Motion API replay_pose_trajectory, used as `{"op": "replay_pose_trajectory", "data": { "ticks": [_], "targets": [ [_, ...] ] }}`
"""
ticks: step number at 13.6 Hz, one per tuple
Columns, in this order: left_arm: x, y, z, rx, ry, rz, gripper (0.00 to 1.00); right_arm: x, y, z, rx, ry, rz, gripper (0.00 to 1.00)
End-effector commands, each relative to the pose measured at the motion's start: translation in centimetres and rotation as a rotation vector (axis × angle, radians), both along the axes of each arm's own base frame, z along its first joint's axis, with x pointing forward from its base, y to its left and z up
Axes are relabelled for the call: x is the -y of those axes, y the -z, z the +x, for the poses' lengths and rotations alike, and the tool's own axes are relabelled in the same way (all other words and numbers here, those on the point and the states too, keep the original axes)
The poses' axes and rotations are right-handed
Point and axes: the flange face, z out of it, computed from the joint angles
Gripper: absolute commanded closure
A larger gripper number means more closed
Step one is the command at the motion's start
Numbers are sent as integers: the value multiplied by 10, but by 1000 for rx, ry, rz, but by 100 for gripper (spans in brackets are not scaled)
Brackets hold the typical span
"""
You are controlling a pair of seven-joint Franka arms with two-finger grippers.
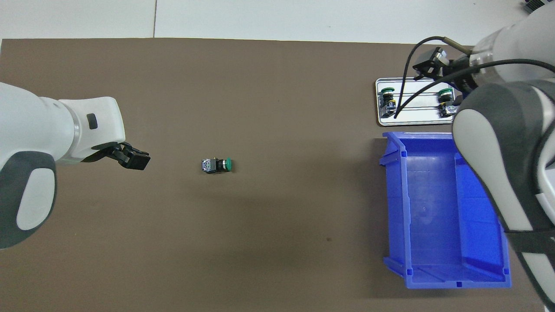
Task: Place and press button with both arms
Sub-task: 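Retract the right gripper to rest while the left gripper reaches the button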
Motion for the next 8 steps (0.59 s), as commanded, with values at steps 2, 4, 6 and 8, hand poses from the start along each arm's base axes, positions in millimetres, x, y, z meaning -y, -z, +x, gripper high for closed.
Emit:
{"op": "replay_pose_trajectory", "data": {
  "ticks": [2, 4, 6, 8],
  "targets": [
    [39, 32, -9, -16, 264, -49, 3, 59, -30, -32, -43, -99, -5, 0],
    [57, 65, 3, -32, 392, -80, 4, 76, -44, -46, -68, -123, -11, 0],
    [81, 90, 4, -36, 501, -72, 8, 77, -65, -61, -53, -126, -12, 0],
    [96, 107, 3, -23, 551, -68, 9, 76, -69, -70, -84, -158, -12, 0]
  ]
}}
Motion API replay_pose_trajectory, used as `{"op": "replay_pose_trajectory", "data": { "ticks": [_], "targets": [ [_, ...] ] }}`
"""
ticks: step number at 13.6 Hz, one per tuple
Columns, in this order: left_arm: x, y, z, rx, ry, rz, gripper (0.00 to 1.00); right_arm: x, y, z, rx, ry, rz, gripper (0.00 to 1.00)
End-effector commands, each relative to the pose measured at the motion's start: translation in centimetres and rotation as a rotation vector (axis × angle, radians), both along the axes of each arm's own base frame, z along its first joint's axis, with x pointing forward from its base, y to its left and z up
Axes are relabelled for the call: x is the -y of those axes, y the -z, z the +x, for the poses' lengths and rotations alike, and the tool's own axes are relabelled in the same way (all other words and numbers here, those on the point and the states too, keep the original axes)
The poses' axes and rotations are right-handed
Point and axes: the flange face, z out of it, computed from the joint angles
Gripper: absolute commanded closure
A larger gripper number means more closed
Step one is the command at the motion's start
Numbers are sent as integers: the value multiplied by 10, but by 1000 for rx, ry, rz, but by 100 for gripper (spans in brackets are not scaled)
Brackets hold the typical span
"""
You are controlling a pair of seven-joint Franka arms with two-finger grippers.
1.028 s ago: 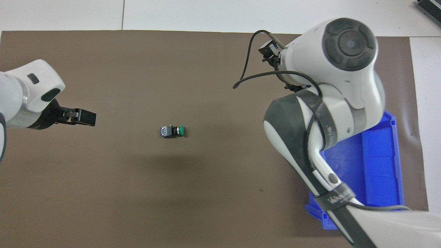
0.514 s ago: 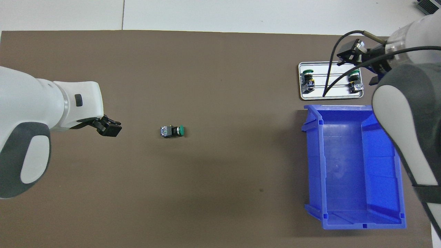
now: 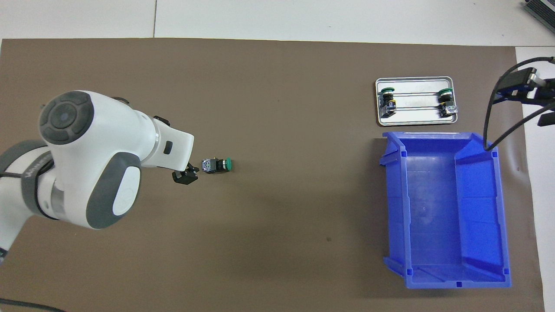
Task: Place and press button with both arms
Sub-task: 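Retract the right gripper to rest while the left gripper reaches the button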
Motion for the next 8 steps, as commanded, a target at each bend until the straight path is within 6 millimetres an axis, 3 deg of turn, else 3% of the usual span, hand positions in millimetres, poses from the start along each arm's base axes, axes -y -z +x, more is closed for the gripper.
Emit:
{"op": "replay_pose_trajectory", "data": {
  "ticks": [1, 3, 8],
  "targets": [
    [11, 22, 2, 30, 97, -10, 9, 0, 0, -15, -35, -144, 10, 0],
    [14, 49, 13, 49, 218, -5, 10, -1, 6, -21, -57, -314, 2, 0],
    [28, 101, 29, 112, 379, -2, 14, -7, 10, -23, -73, -308, 4, 0]
  ]
}}
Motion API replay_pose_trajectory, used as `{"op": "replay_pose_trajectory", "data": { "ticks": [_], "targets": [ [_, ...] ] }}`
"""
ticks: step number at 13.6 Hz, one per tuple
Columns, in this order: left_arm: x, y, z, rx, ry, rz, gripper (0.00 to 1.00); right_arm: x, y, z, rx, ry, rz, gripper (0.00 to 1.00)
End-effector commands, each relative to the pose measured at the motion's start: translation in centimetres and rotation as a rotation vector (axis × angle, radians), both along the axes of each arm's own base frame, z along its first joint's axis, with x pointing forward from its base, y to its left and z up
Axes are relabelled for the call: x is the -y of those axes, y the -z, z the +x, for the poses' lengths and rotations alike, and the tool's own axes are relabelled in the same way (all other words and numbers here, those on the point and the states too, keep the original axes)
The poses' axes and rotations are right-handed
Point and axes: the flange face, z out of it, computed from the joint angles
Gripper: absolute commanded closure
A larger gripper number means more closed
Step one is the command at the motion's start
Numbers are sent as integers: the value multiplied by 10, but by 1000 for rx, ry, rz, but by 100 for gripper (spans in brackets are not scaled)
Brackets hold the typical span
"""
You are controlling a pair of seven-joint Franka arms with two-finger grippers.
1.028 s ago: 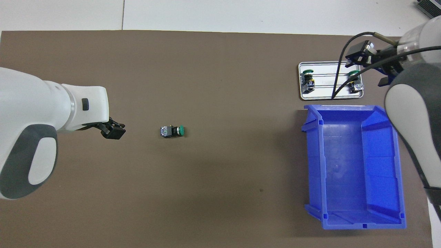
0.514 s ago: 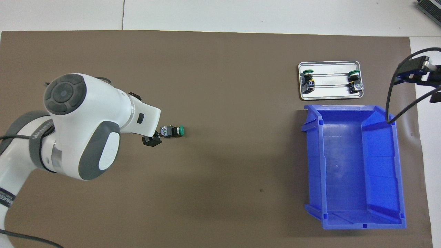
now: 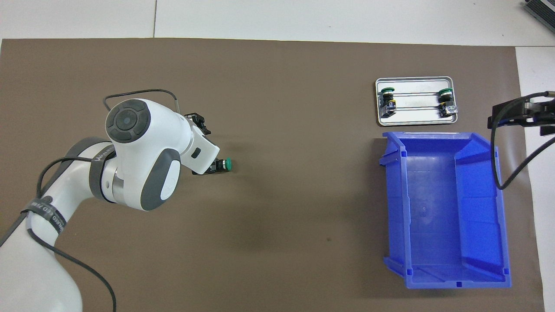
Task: Place and press button with both arms
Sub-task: 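Close the left gripper around the green-topped button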
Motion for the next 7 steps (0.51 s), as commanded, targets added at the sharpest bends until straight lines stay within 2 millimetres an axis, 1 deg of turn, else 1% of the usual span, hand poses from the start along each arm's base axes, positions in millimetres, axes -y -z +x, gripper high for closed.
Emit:
{"op": "replay_pose_trajectory", "data": {
  "ticks": [1, 2, 4, 5, 7],
  "targets": [
    [6, 27, 6, 30, 57, -5, 14, -3, 1, -11, -9, -15, 21, 0],
    [12, 32, 6, 41, 66, -7, 15, -4, 4, -12, -17, -17, 22, 0],
    [13, 41, 6, 39, 69, -5, 16, -1, 4, -14, -18, -12, 22, 0],
    [13, 43, 6, 35, 82, -2, 18, -3, 4, -14, -17, -17, 22, 0],
    [15, 46, 2, 25, 124, 6, 19, 1, 4, -14, -17, -12, 22, 0]
  ]
}}
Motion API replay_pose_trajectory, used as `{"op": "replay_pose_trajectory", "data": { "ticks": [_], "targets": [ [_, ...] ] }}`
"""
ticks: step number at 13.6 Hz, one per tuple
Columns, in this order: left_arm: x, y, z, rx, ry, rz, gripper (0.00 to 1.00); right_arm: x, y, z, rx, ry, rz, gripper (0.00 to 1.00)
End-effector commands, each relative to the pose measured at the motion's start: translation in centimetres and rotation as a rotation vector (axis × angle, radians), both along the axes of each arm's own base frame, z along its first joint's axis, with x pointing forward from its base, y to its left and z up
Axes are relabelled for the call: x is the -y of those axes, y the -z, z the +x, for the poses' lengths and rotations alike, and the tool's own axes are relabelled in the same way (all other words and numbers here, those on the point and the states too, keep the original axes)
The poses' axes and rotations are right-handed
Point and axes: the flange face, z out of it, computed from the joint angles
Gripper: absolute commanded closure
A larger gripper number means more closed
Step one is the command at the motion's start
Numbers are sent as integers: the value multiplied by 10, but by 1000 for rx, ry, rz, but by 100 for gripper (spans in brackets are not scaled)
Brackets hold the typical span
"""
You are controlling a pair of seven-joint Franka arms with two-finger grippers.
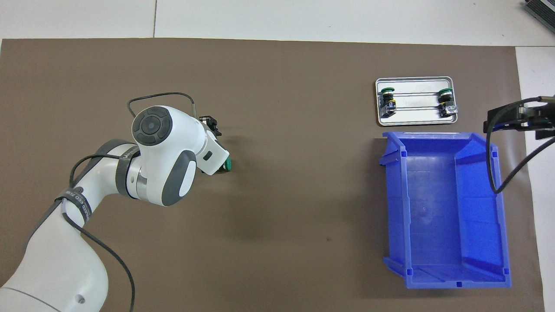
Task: Place and press button with both arms
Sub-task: 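Close the left gripper around the green-topped button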
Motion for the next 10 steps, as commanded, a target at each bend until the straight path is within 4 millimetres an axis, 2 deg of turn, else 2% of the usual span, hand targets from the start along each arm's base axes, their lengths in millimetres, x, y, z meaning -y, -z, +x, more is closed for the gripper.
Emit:
{"op": "replay_pose_trajectory", "data": {
  "ticks": [1, 4, 8, 10],
  "targets": [
    [3, 2, -5, -4, 64, 6, 19, 5, 1, -11, -10, -6, 21, 0],
    [-5, 0, -4, -44, 91, 21, 19, 4, 9, -18, -36, -1, 23, 0],
    [-2, 0, -10, -81, 113, 31, 19, 19, 12, -21, -43, 21, 11, 0],
    [1, 1, -12, -73, 116, 29, 20, 18, 13, -26, -60, 12, 10, 0]
  ]
}}
